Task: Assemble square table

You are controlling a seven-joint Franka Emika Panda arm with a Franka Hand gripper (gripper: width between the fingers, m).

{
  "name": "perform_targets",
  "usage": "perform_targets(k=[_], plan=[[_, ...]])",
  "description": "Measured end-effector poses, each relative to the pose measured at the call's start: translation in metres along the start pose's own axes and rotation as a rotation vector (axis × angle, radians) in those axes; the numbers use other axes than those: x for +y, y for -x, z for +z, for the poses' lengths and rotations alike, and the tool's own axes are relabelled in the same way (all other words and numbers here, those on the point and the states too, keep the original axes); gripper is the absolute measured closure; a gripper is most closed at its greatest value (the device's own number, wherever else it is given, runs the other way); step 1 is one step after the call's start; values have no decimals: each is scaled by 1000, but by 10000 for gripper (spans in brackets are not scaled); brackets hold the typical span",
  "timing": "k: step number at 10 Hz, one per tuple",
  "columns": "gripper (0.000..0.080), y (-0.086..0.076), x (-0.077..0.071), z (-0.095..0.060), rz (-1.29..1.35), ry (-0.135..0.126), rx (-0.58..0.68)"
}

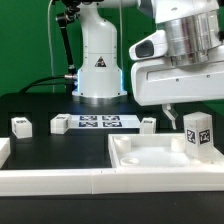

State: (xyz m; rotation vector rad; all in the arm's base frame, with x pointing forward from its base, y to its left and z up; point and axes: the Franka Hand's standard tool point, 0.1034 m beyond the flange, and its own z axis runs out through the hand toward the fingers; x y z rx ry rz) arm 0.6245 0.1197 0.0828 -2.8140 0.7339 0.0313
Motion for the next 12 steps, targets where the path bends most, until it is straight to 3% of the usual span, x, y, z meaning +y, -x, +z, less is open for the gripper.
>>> perform_targets(k=[9,10,11,12], plan=[[151,-9,2,-5,-716,21,15],[236,-8,2,-5,-713,21,15],[372,-8,2,-4,-713,21,14],[372,-8,3,-4,-713,21,14]])
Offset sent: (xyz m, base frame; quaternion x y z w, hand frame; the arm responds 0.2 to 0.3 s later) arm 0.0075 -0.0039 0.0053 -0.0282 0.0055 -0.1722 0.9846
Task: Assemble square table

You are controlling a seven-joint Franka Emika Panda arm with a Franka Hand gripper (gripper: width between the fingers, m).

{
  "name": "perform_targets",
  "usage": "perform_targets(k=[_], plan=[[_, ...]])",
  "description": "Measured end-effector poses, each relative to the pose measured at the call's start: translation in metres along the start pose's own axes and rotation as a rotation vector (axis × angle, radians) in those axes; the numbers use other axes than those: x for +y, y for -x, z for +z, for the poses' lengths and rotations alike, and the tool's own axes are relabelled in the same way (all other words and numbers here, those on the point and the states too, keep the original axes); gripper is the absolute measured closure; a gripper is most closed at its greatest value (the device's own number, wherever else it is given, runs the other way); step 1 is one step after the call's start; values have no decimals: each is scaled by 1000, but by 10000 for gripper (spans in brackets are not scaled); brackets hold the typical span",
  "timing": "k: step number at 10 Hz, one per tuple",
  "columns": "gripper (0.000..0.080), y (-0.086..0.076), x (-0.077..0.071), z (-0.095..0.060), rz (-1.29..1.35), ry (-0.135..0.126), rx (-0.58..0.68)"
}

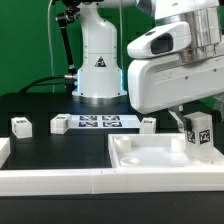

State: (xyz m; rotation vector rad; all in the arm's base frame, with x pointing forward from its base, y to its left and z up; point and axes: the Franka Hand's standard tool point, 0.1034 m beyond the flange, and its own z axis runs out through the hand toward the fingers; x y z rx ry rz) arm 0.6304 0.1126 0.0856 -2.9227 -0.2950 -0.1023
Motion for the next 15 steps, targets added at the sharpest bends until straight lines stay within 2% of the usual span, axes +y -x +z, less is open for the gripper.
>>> perform_targets(k=[1,5,9,15], plan=[[505,0,2,0,2,2,0],[506,1,4,0,63,2,0],[506,1,6,0,602,9,15],[506,3,5,2,1144,15,10]])
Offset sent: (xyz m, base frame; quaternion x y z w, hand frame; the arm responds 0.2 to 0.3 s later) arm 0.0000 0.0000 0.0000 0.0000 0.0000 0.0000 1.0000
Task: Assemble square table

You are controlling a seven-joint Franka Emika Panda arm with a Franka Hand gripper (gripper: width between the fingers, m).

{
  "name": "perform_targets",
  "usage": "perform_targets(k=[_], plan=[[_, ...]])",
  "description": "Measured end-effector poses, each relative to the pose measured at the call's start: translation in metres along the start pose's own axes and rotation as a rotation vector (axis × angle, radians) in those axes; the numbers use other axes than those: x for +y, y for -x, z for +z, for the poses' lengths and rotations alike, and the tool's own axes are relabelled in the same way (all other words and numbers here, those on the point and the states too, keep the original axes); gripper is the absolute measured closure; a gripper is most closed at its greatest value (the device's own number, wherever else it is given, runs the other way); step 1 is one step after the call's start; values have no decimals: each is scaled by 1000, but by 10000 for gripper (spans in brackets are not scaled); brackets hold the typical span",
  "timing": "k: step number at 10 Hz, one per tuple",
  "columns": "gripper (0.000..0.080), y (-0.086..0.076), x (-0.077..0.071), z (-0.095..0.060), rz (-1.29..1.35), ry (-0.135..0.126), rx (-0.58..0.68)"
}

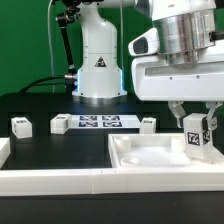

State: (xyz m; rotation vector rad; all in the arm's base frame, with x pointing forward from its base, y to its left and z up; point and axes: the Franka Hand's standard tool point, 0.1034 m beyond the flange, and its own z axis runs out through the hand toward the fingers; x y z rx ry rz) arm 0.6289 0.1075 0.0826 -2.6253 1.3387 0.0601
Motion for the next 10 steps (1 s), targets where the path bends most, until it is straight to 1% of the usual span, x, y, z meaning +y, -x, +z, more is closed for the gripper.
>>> perform_targets(k=[5,9,10], plan=[[506,7,-2,2,362,-2,-27],[506,9,-3,2,359,-5,-31],[349,9,-3,3,299,-5,-31]])
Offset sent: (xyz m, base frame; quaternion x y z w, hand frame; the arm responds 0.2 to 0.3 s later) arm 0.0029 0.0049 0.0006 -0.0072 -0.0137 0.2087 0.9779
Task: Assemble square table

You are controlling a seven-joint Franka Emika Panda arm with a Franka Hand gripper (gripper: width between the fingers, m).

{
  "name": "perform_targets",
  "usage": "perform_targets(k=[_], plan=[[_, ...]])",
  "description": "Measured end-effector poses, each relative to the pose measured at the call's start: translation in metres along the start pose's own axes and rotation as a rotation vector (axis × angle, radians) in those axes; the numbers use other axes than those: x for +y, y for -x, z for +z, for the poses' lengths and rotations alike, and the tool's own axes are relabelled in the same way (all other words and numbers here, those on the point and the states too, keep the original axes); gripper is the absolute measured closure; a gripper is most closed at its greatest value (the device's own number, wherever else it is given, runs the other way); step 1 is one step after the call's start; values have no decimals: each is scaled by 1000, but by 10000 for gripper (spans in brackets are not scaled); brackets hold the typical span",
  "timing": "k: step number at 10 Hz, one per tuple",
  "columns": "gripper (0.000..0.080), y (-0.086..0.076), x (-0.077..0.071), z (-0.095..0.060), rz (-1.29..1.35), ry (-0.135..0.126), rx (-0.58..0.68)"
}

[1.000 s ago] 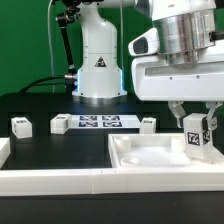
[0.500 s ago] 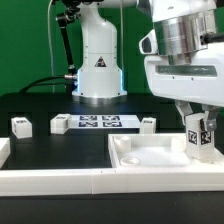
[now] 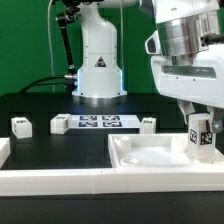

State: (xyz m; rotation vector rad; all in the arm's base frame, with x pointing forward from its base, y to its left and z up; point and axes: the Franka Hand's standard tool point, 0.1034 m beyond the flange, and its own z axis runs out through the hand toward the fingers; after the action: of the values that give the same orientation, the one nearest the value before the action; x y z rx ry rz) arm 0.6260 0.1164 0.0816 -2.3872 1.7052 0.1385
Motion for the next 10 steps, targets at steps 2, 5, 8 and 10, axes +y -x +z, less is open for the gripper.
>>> perform_targets(k=[2,5,8,10], plan=[[224,-4,0,0,-182,-1,2],[154,-4,0,0,-390,-1,3],[150,3,1,2,-686,32,20],[150,2,-1,-2,-965,70,36]])
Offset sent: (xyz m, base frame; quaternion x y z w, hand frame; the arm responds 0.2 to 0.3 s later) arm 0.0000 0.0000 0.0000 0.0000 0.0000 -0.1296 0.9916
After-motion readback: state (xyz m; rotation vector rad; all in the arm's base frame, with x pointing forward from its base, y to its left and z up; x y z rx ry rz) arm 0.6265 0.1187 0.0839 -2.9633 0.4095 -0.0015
